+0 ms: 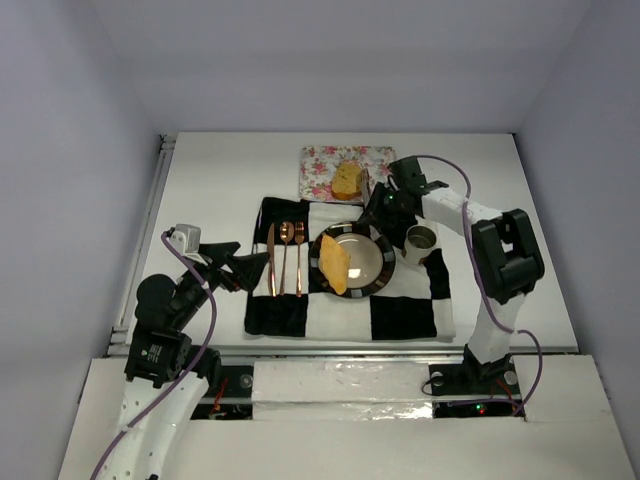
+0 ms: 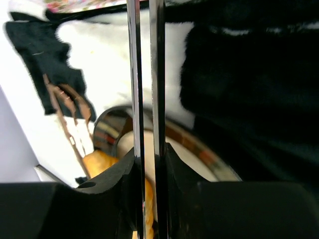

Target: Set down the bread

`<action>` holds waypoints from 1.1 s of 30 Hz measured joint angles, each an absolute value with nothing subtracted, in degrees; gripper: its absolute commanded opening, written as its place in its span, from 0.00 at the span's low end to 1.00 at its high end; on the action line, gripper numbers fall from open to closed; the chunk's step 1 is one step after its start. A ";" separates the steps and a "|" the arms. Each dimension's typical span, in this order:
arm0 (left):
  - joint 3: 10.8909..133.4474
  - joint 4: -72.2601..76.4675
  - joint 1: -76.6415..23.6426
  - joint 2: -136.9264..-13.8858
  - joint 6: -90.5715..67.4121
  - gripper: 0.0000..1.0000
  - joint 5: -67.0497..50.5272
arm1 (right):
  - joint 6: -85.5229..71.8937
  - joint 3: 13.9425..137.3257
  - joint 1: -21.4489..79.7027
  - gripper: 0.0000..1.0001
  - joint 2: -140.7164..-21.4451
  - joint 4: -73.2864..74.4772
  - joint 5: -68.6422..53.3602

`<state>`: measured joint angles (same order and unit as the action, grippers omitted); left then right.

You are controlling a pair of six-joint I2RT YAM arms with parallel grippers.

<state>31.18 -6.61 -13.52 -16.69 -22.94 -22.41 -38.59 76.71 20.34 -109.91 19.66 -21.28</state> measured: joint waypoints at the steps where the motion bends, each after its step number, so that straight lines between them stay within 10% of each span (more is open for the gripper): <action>1: 31.18 -6.61 -13.52 -16.69 -22.96 0.97 -22.39 | -38.57 76.16 20.34 0.12 -109.08 19.66 -21.26; 22: 31.18 -6.61 -13.52 -17.02 -22.96 0.96 -22.22 | -40.66 37.54 23.05 0.12 -49.65 29.82 -22.83; 33: 31.18 -6.66 -13.52 -17.56 -22.96 0.96 -22.04 | -42.70 33.01 29.95 0.14 -45.80 37.12 -23.27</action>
<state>31.18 -6.66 -13.52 -17.56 -22.96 -22.04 -42.70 33.01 29.95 -45.80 37.12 -23.27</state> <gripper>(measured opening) 0.963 0.266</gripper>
